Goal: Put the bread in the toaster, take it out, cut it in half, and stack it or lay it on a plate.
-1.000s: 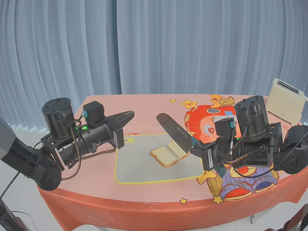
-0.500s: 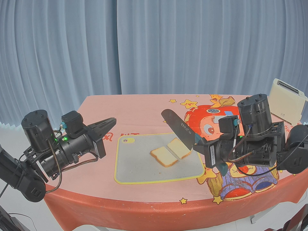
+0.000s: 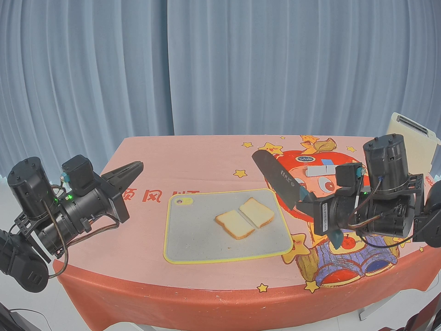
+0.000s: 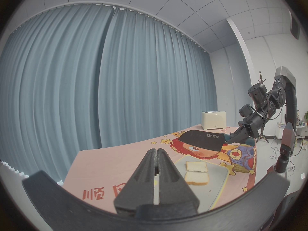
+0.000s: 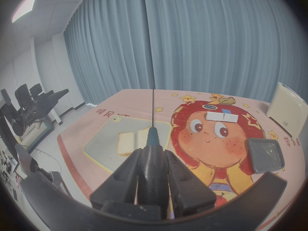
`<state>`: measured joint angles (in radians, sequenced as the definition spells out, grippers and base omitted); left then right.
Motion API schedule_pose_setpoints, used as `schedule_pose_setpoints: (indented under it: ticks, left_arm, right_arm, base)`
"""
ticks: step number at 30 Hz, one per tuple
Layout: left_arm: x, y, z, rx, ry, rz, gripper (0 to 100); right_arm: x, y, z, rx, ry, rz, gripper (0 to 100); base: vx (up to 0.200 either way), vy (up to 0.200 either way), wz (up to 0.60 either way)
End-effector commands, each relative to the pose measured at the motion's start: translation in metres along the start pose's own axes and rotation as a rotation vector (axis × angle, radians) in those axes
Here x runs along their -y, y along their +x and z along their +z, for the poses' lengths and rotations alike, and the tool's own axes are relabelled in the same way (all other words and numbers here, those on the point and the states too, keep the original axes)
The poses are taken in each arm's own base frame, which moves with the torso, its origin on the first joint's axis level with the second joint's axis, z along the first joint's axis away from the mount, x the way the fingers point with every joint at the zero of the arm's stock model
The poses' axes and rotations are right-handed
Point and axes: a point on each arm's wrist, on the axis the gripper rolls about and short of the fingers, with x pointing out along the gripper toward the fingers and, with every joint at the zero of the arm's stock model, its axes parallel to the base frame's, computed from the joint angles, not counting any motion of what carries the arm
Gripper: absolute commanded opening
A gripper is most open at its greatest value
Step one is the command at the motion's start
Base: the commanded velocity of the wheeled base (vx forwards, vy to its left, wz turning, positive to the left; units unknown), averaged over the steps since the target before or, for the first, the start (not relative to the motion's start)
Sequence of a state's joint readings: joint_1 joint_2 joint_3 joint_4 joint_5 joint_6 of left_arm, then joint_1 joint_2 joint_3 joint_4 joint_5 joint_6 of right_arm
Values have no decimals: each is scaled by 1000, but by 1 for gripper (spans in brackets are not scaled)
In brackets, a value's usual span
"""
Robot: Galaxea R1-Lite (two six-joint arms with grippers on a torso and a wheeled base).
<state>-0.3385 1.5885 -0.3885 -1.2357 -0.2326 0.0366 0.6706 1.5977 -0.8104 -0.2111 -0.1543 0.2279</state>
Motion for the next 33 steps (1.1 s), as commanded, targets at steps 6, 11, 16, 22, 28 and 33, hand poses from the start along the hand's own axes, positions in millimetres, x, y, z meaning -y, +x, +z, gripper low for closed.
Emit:
schedule_pose_setpoints:
  ticks: [6,11,16,22,28,33]
  left_arm:
    - [-11,-31,-4,-12,-1,83,0]
    - [-10,-38,-2,29,11,95,0]
    - [-8,-46,-4,43,20,123,0]
    - [-3,-62,-8,72,54,136,0]
    - [-1,-94,-16,60,83,190,0]
    - [0,-115,-1,138,112,242,0]
  right_arm:
    - [9,-3,4,39,21,-23,0]
    - [9,-3,6,91,28,-21,0]
    - [10,-5,5,106,29,-22,0]
    - [12,-7,7,116,35,-33,0]
    - [13,-11,8,129,36,-32,0]
    - [14,-17,11,148,37,-30,0]
  base:
    - [0,0,0]
    - [0,0,0]
    - [0,0,0]
    - [0,0,0]
    - [0,0,0]
    - [0,0,0]
